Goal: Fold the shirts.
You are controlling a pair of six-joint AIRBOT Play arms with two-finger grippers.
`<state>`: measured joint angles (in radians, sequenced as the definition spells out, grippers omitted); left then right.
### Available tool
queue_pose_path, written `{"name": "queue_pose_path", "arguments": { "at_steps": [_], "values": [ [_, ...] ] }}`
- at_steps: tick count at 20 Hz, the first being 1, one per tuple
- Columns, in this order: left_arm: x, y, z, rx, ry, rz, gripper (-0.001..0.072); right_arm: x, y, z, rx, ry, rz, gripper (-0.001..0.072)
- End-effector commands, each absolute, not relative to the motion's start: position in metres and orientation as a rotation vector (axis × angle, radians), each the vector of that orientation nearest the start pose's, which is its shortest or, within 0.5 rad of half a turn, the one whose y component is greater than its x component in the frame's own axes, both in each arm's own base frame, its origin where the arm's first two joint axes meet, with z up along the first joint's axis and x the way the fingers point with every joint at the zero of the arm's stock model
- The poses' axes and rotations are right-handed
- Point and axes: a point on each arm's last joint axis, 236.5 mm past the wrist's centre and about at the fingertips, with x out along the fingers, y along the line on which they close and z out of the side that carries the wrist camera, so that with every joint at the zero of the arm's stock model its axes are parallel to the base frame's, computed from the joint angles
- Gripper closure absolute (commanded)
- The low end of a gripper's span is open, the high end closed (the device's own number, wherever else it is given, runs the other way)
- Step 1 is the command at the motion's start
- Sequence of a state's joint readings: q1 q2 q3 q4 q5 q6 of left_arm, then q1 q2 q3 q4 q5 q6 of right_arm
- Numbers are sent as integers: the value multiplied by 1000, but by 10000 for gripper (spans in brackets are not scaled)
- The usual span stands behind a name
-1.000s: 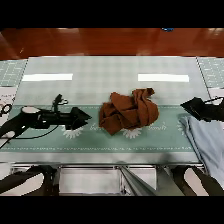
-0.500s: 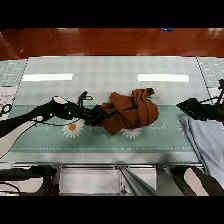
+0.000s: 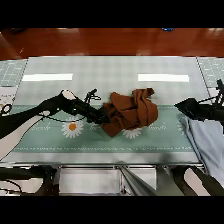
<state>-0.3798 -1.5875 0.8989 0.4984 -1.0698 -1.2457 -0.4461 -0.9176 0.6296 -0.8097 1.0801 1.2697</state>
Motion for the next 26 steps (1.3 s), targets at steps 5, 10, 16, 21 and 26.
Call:
{"name": "queue_pose_path", "arguments": {
  "at_steps": [5,10,16,21,26],
  "values": [
    [261,-293,-86,-578,1659,-751,690,326,97,-14,790,1136,331,302],
    [262,-293,-86,-578,1658,-750,690,344,158,-40,743,1240,427,301],
    [287,-276,-70,-623,1593,-731,690,376,178,-9,596,1217,562,683],
    [385,-225,73,-639,1132,-735,690,415,150,122,311,1007,555,683],
    [401,-162,296,-506,568,-728,690,402,132,291,138,630,526,683]
  ]
}}
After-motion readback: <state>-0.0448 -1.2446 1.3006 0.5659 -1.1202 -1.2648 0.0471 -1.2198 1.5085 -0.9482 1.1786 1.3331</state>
